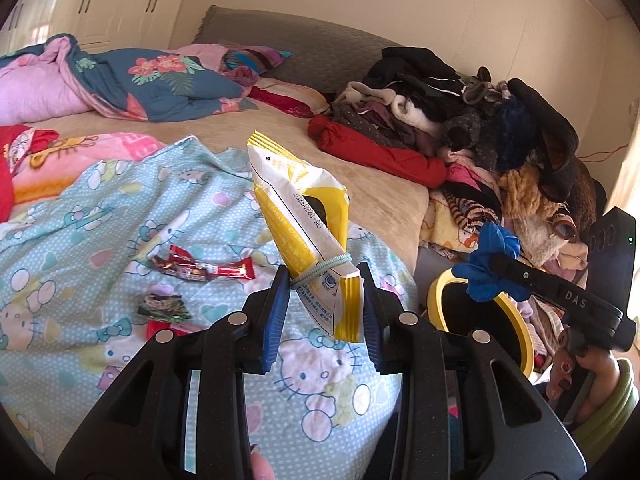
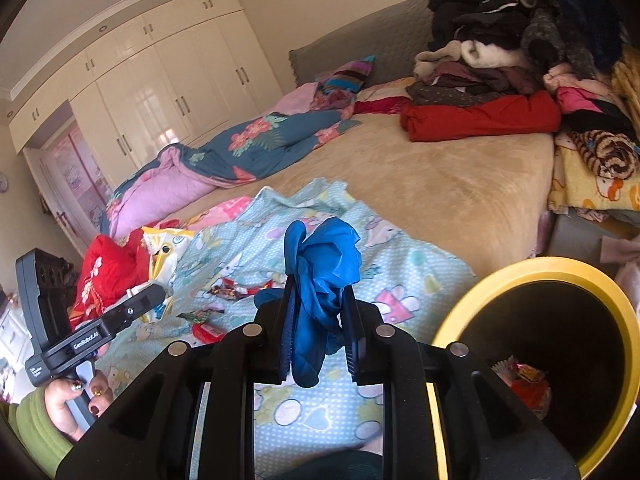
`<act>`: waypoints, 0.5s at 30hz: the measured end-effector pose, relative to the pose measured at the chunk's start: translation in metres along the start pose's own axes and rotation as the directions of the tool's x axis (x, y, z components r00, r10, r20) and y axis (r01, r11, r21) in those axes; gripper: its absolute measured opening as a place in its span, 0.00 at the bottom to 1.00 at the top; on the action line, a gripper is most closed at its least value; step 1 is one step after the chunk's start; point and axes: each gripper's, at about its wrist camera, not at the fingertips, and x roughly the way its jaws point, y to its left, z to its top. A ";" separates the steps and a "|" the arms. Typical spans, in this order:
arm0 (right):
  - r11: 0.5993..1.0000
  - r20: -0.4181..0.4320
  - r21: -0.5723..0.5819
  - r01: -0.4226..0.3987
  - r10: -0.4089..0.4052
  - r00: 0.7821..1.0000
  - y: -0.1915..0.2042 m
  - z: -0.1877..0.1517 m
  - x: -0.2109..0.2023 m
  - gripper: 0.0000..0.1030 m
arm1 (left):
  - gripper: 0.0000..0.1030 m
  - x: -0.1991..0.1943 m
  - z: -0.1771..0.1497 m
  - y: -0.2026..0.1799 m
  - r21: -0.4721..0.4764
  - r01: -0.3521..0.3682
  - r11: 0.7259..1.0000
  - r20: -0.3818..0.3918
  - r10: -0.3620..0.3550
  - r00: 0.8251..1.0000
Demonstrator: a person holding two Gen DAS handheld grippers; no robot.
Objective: Collect trash
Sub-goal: 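Carry the snack bag with the left gripper while the right gripper carries the blue glove over the bin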
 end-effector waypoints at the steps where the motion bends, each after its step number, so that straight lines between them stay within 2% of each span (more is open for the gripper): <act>1: 1.000 0.002 0.004 0.005 -0.005 1.000 -0.002 0.000 -0.002 0.19 | 0.26 0.001 0.000 -0.002 0.003 0.003 1.000 -0.001 -0.003 1.000; 15: 0.994 0.043 0.082 0.079 -0.082 0.996 -0.042 0.002 -0.023 0.19 | 0.26 0.011 -0.001 -0.038 0.040 0.067 0.997 -0.007 -0.067 0.998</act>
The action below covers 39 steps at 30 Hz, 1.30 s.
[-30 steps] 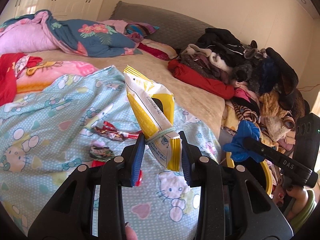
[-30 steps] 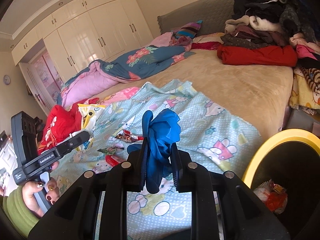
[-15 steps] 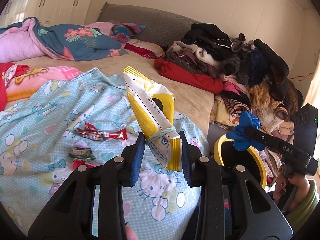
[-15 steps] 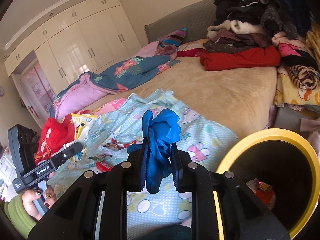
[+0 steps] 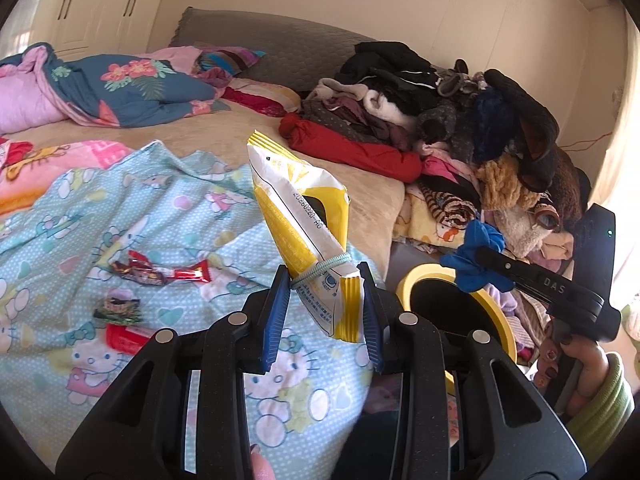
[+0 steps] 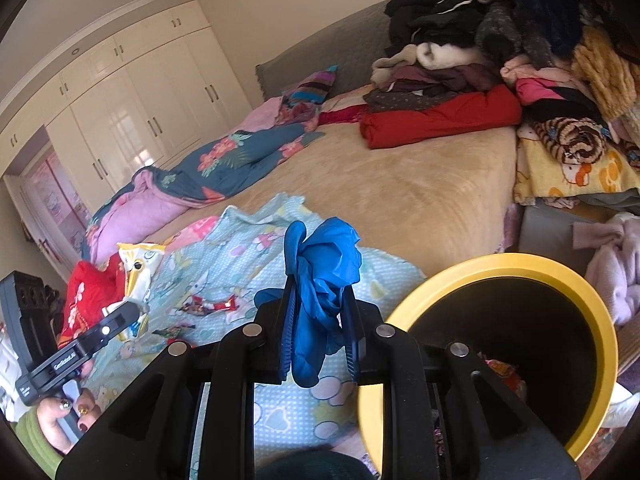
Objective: Collect trash
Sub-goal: 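Carry the snack bag with the left gripper while the right gripper carries the blue glove over the bin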
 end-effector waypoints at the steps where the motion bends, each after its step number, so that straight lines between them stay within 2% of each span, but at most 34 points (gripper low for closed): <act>1: 1.000 0.002 0.005 0.003 -0.003 1.000 -0.003 0.000 -0.001 0.19 | 0.26 0.001 0.000 -0.003 0.003 0.005 1.000 -0.002 -0.005 1.000; 20: 0.991 0.034 0.099 0.095 -0.098 0.995 -0.055 0.002 -0.015 0.19 | 0.26 0.030 -0.011 -0.051 0.068 0.090 0.994 -0.053 -0.087 0.995; 39: 0.969 0.016 0.192 0.156 -0.162 0.987 -0.088 -0.004 -0.016 0.19 | 0.26 0.061 -0.031 -0.097 0.123 0.180 0.976 -0.136 -0.164 0.977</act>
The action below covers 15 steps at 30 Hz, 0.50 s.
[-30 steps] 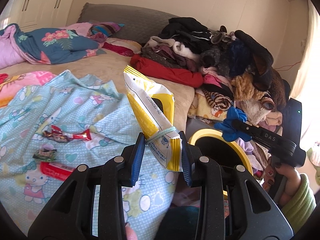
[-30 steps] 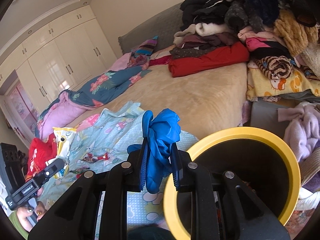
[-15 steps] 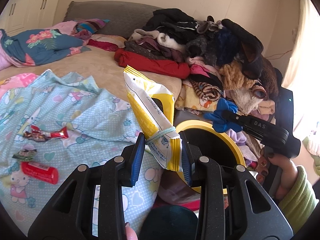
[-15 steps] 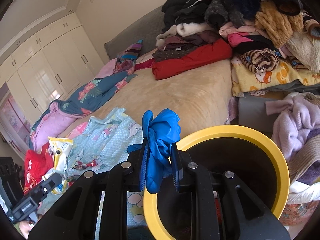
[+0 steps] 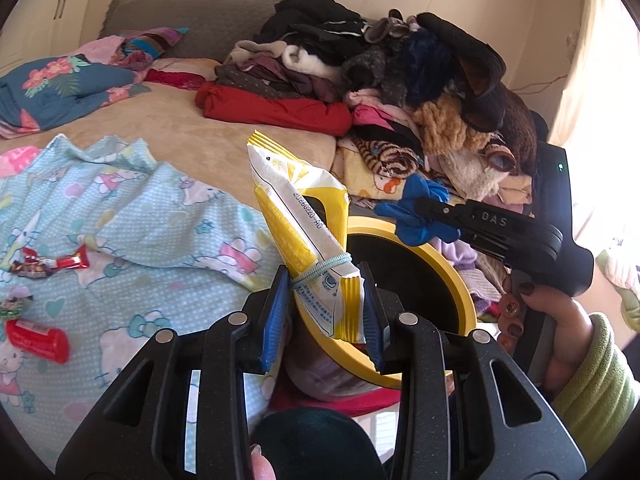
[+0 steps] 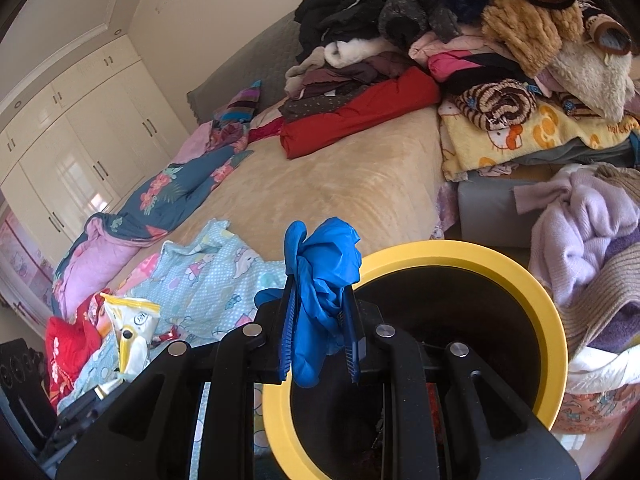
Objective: Collect trash
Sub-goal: 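Carry the snack bag with the left gripper while the right gripper carries the blue glove over the bin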
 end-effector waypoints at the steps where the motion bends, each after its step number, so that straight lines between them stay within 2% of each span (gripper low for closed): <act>1: 1.000 -0.001 0.004 0.004 -0.004 1.000 -0.003 0.000 0.000 0.19 | 0.26 0.003 0.000 -0.002 0.003 0.004 1.000 -0.005 -0.004 1.000; 15: 0.992 -0.018 0.106 0.072 -0.070 0.997 -0.045 -0.001 0.005 0.19 | 0.26 0.044 -0.006 -0.034 0.056 0.057 0.997 -0.072 -0.053 0.996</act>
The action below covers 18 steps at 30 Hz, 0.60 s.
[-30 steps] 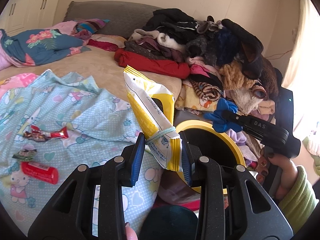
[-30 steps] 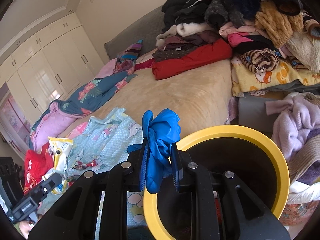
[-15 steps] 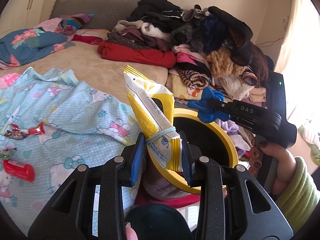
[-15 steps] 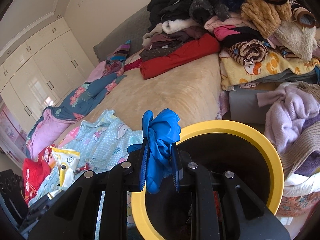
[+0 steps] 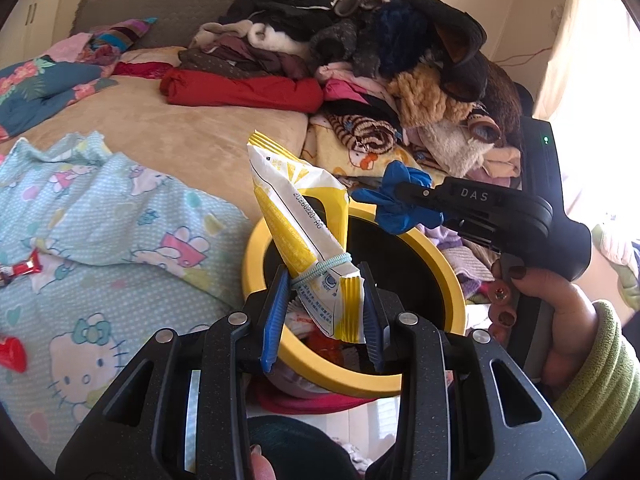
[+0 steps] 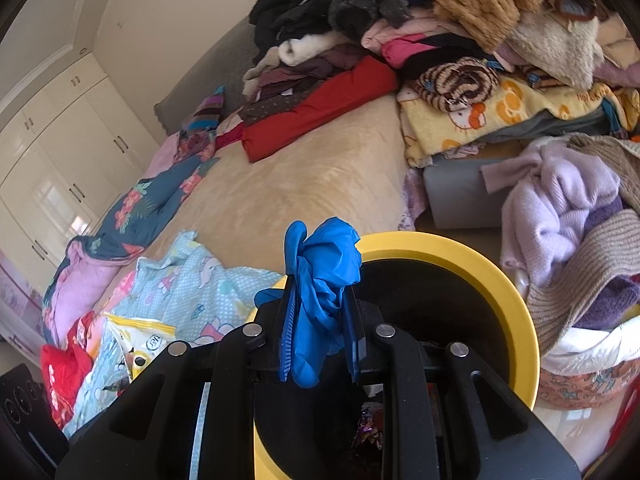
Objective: Collect trash
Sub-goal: 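Carry the snack bag with the left gripper while the right gripper carries the blue glove over the bin, then open both grippers over the yellow bin to drop the bag and glove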
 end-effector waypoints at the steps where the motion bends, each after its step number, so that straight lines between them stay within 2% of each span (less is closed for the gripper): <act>1: 1.000 -0.002 0.004 0.004 -0.004 1.000 -0.002 0.000 0.001 0.19 | 0.26 0.003 0.000 -0.001 0.003 0.002 1.000 -0.005 -0.002 1.000; 18: 0.998 -0.057 0.029 0.061 -0.059 0.997 -0.027 0.002 0.015 0.21 | 0.26 0.060 -0.011 -0.011 0.007 0.025 1.000 -0.113 -0.024 0.993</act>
